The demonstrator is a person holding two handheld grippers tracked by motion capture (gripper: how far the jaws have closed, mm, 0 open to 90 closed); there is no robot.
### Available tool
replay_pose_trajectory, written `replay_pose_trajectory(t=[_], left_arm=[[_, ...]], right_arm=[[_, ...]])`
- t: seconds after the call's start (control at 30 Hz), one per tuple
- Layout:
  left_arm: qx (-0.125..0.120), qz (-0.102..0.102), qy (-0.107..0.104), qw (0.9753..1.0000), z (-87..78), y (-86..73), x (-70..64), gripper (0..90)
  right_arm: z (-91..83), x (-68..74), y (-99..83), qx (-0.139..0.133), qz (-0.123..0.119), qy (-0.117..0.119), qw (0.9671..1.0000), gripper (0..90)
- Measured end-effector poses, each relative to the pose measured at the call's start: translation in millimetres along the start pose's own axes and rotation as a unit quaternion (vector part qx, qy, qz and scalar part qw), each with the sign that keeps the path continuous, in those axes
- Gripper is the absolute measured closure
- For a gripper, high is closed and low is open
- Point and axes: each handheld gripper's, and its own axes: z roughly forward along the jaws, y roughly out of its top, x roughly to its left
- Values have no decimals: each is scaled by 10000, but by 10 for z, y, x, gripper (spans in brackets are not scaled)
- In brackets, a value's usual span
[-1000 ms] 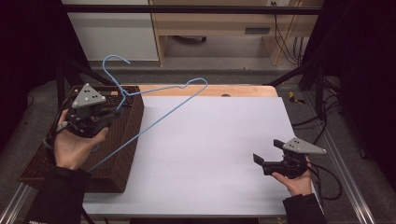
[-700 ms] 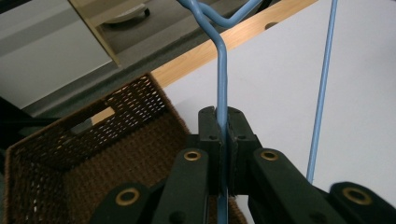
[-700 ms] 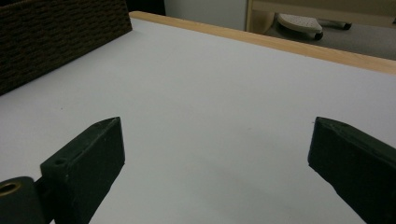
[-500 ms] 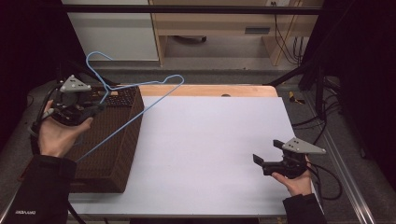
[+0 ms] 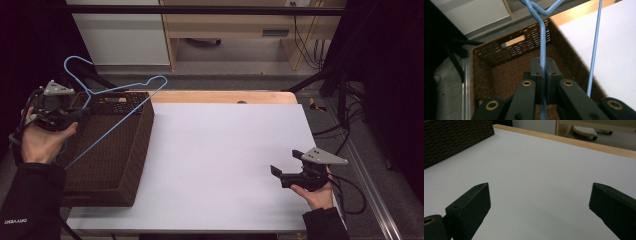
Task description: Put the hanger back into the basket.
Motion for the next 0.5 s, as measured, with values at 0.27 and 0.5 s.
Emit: replay_pose_trajectory(t=[0.27, 0.5], left_arm=[[-10, -56, 127, 9999, 61, -211, 217, 870], [43, -95, 255, 9996, 148, -317, 374, 870]], right_arm=[[10, 6, -2, 5, 8, 19, 10000, 41], [26, 10, -6, 37, -7, 13, 10000, 39]])
